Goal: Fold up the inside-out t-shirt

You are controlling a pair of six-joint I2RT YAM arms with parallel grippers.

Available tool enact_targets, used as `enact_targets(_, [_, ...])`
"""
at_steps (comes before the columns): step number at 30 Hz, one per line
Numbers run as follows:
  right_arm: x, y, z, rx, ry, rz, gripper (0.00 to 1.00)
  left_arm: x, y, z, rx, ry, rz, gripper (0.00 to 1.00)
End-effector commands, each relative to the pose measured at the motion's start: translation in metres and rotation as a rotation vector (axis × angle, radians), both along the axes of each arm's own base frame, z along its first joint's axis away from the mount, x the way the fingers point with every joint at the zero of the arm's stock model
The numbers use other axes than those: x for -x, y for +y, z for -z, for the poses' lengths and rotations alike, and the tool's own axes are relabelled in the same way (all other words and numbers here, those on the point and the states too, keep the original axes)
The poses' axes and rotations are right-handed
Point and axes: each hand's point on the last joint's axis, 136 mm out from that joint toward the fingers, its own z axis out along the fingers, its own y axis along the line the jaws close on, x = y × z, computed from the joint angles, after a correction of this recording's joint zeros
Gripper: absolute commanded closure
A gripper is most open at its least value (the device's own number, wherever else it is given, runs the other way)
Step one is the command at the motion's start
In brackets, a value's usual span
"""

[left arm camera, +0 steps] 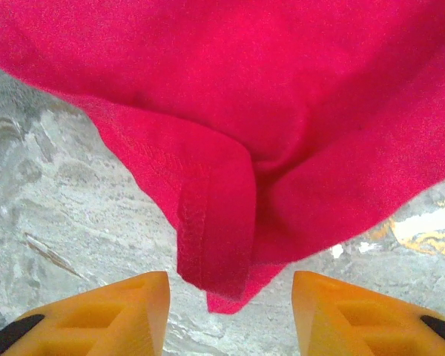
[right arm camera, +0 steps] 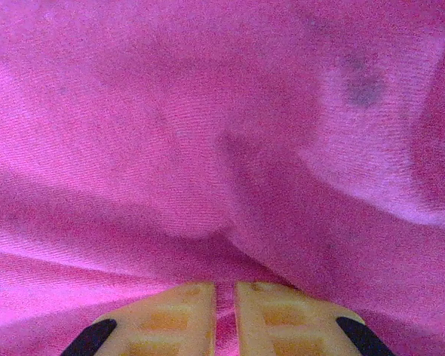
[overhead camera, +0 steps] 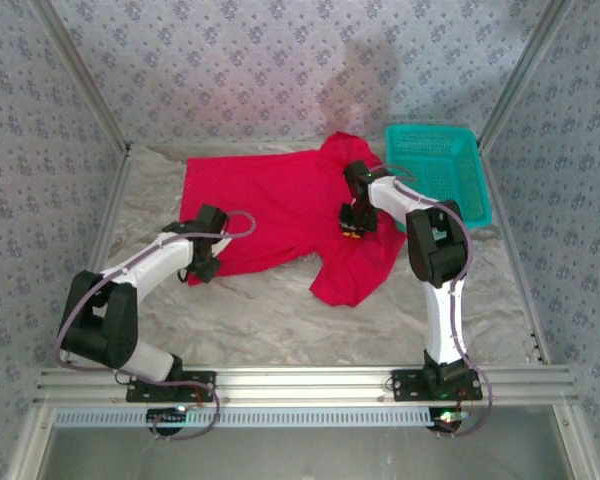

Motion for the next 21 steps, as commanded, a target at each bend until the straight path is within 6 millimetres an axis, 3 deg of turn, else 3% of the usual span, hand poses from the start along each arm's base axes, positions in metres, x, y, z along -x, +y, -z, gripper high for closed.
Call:
enact_targets(1, [0.003,-0.005,0.008,0.014,0.038,0.000,0.84,0.004,0.004,-0.002,-0.003,-0.015,0.002,0.52])
enact_targets(7, [0.003,-0.007,0.006,0.013,0.036,0.001,0.84,-0.002,0.012,0.006,-0.022,-0.005,-0.018,0.52])
enact_targets(11, [0.004,-0.010,0.006,0.014,0.037,0.006,0.84,-0.011,0.018,0.014,-0.014,0.002,-0.051,0.58])
enact_targets(15, [0.005,-0.015,0.004,0.011,0.036,0.016,0.84,-0.017,0.024,0.019,-0.011,0.029,-0.088,0.72])
enact_targets(19, [0.003,-0.021,0.001,0.020,0.023,0.023,0.85,-0.022,0.029,0.010,-0.016,0.007,-0.113,1.00])
enact_targets(21, [0.002,-0.022,0.002,0.026,0.023,0.021,0.87,-0.022,0.028,-0.004,-0.008,0.007,-0.130,1.00])
